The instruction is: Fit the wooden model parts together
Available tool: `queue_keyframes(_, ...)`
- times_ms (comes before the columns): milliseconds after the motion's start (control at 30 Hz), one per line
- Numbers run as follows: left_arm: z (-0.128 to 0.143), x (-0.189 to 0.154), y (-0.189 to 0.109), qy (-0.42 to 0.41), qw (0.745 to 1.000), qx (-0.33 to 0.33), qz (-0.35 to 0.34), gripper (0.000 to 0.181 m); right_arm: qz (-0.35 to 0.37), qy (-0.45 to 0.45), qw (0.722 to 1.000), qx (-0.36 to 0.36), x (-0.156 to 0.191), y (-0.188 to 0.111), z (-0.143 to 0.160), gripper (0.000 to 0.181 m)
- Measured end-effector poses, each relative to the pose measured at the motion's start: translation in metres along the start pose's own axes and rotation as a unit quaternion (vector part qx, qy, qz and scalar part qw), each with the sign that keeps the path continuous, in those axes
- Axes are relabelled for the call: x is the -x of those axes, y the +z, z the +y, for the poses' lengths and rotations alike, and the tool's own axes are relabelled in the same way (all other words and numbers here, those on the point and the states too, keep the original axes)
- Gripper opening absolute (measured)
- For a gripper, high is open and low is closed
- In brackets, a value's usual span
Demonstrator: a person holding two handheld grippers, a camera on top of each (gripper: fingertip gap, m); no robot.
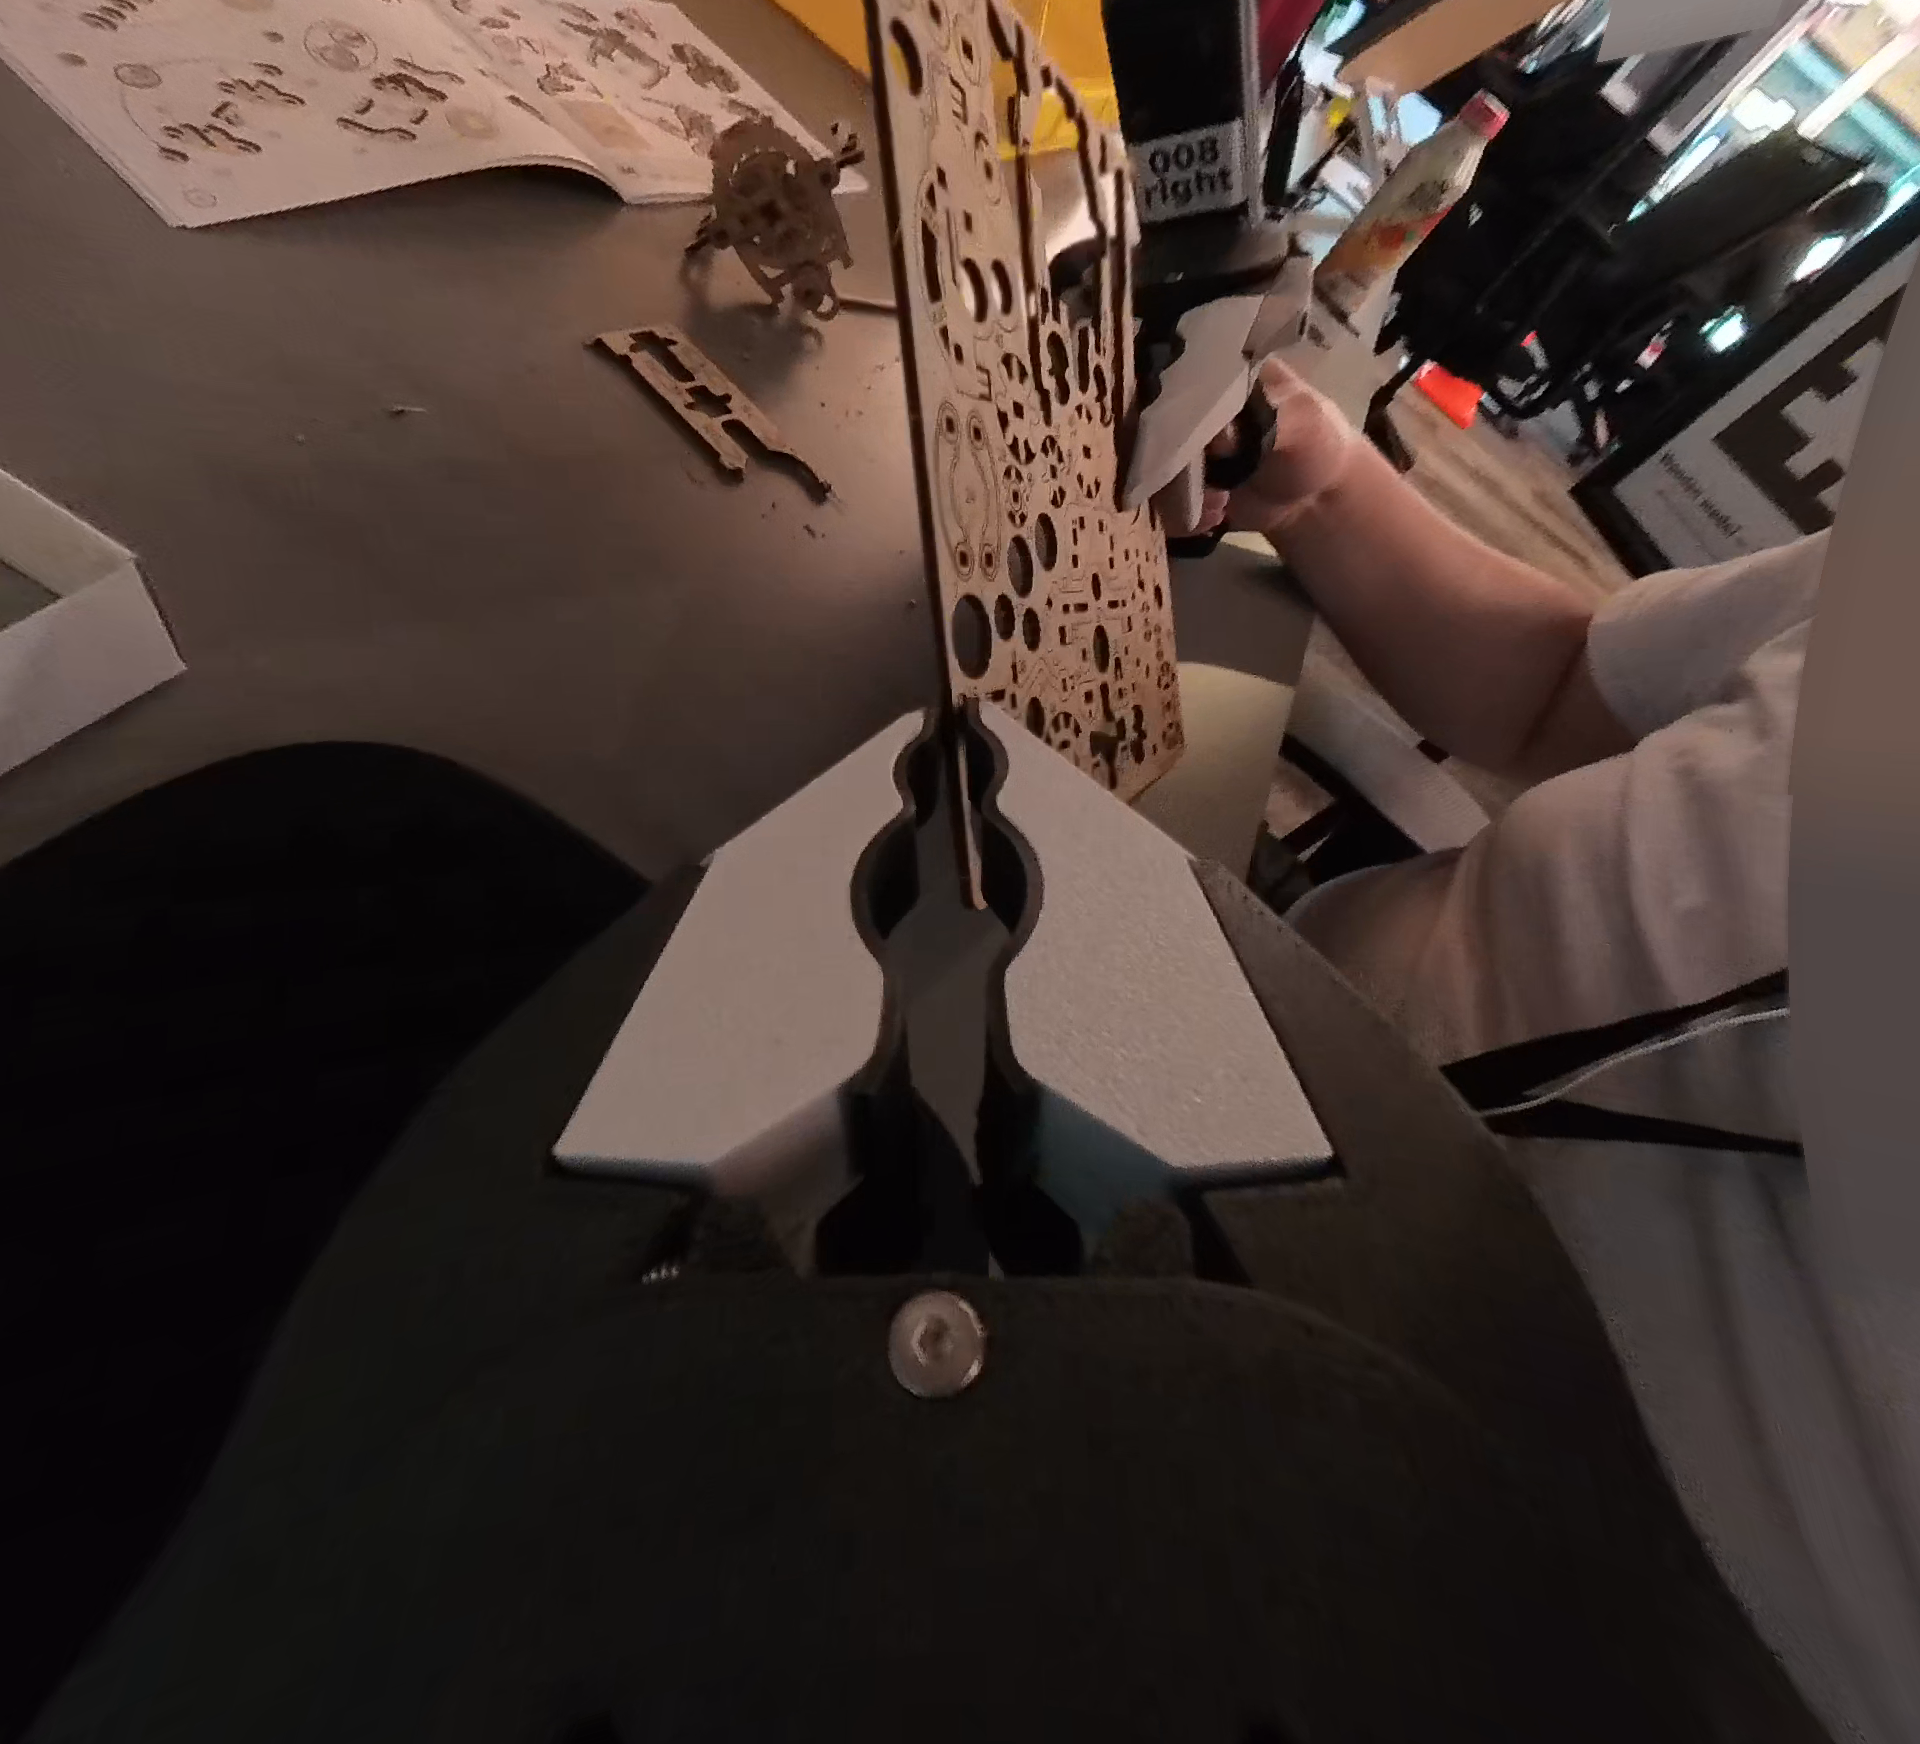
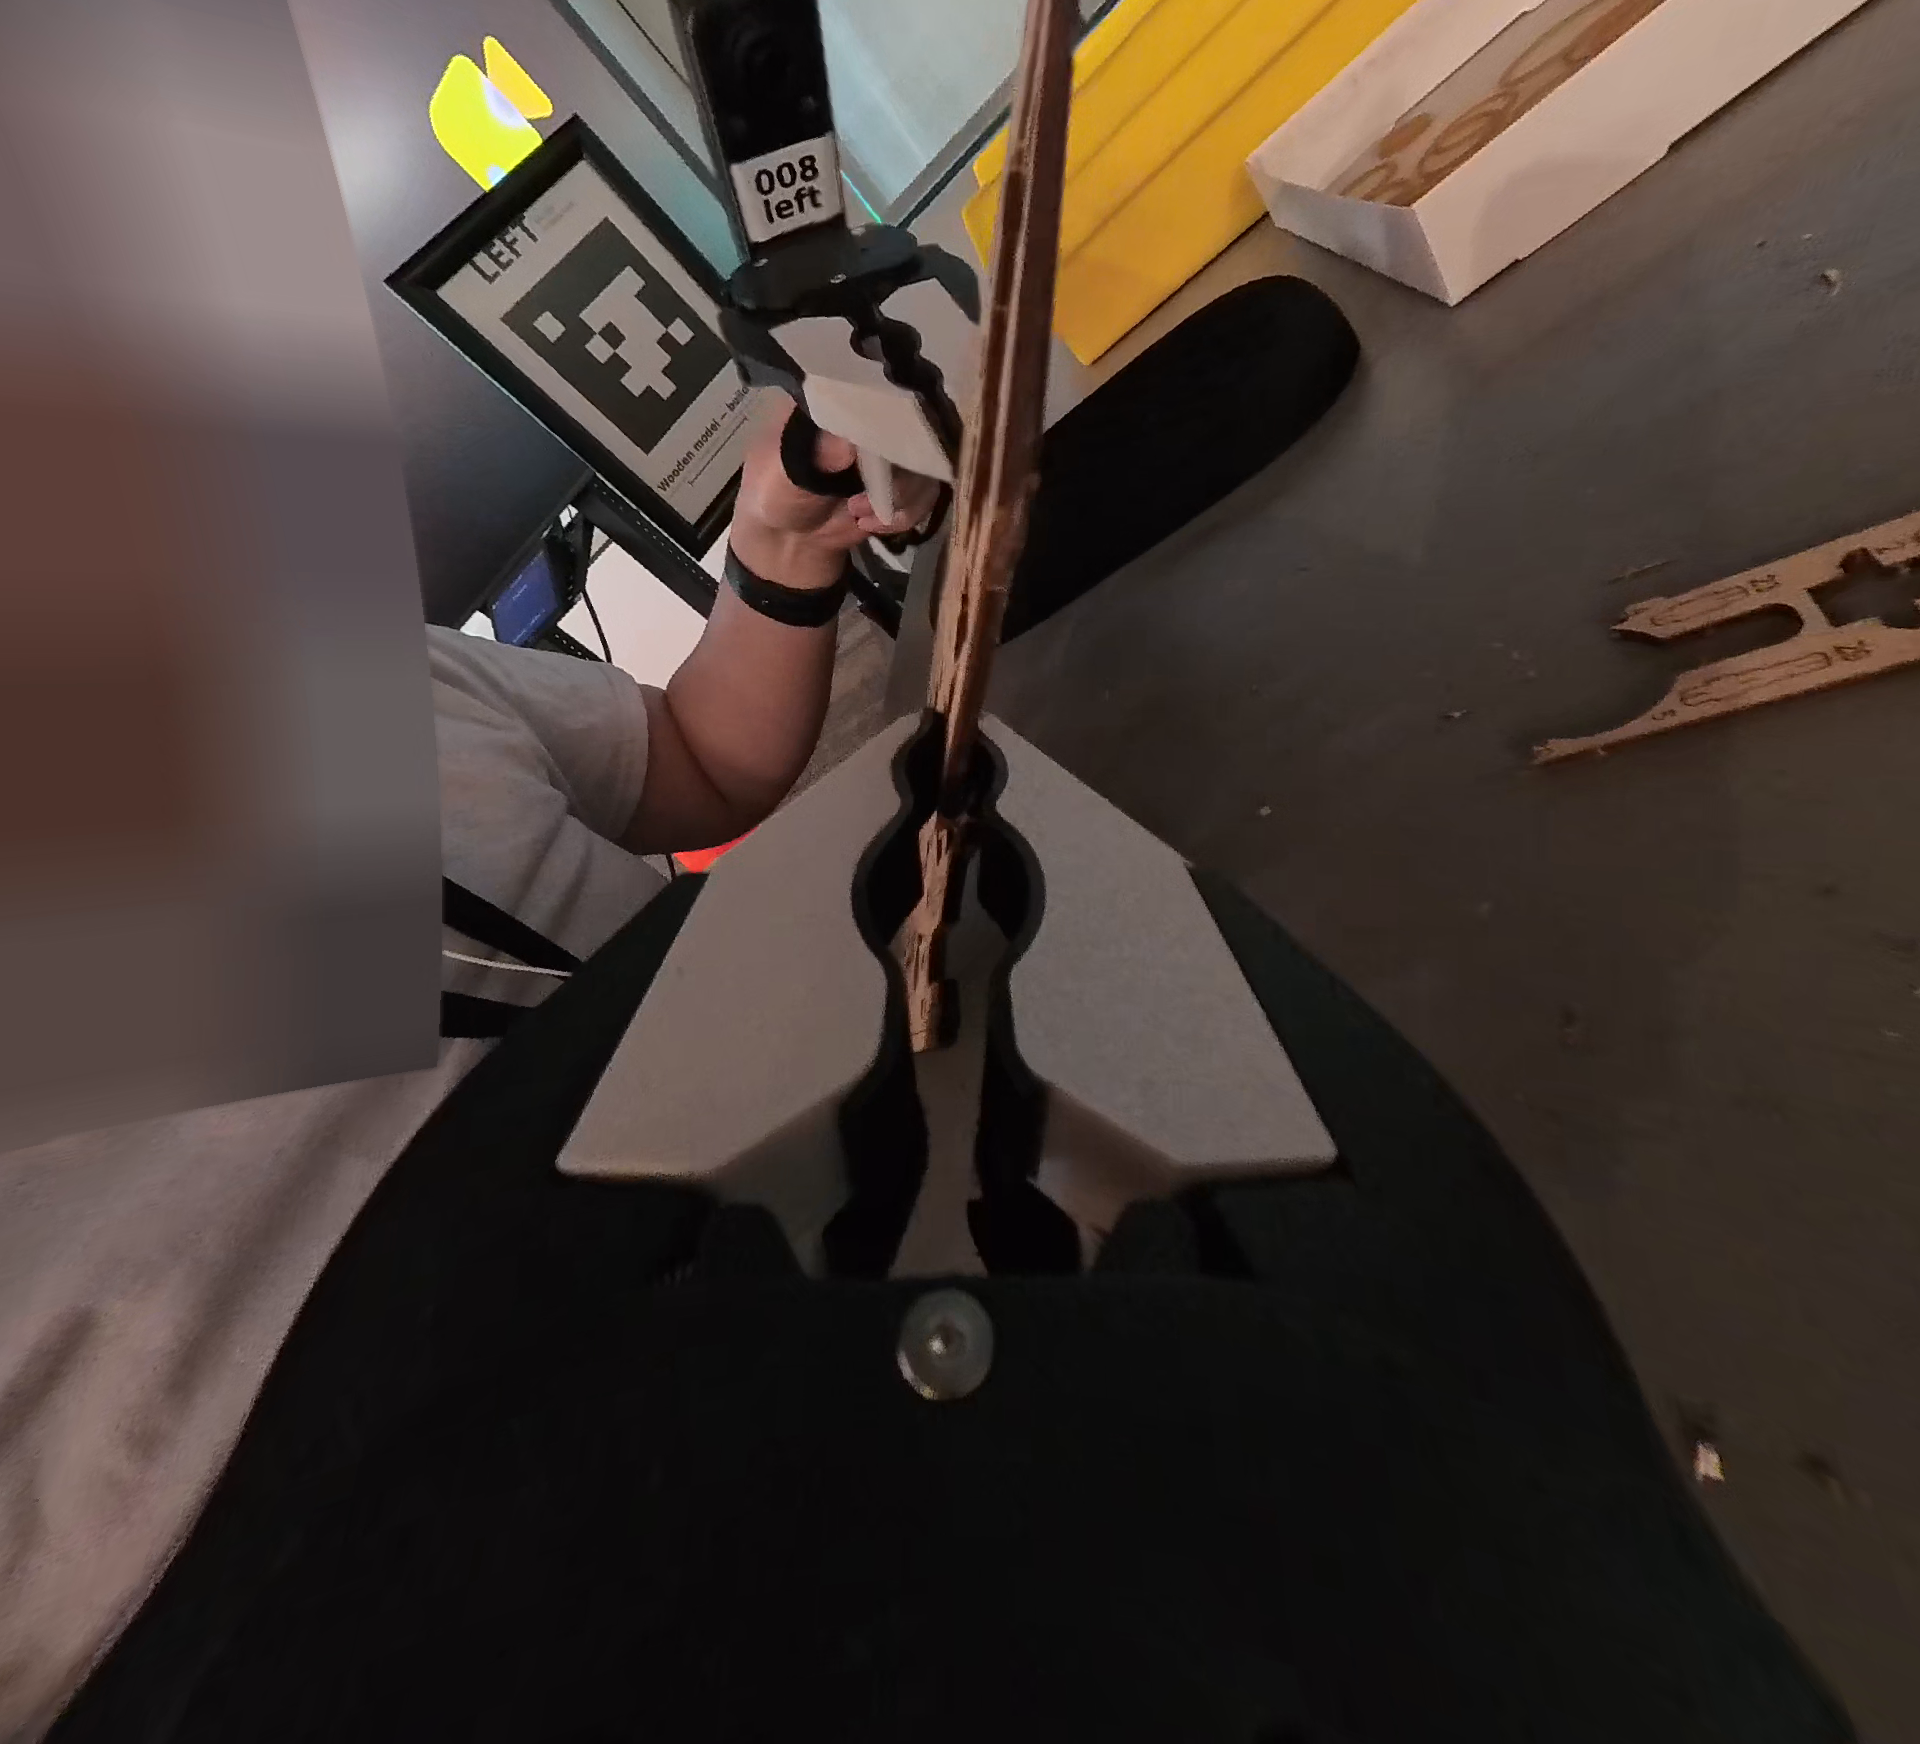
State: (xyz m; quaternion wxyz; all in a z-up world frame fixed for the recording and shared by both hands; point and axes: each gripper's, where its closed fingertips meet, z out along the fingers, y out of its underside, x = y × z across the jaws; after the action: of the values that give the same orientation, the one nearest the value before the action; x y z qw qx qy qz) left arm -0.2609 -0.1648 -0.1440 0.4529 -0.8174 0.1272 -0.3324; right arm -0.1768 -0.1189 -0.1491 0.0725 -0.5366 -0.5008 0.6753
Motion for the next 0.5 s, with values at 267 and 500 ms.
queue_keyframes(267, 0.006, 0.009, 0.005, 0.128, 0.983, 0.049, -0.124, 0.003, 0.009, -0.021, 1.000, -0.004, 0.002, -0.001, -0.001, 0.001)
queue_keyframes(500, -0.004, 0.006, 0.004, 0.127, 0.984, 0.012, -0.125, 0.004, 0.013, -0.027, 0.999, -0.014, 0.002, -0.004, -0.004, 0.001)
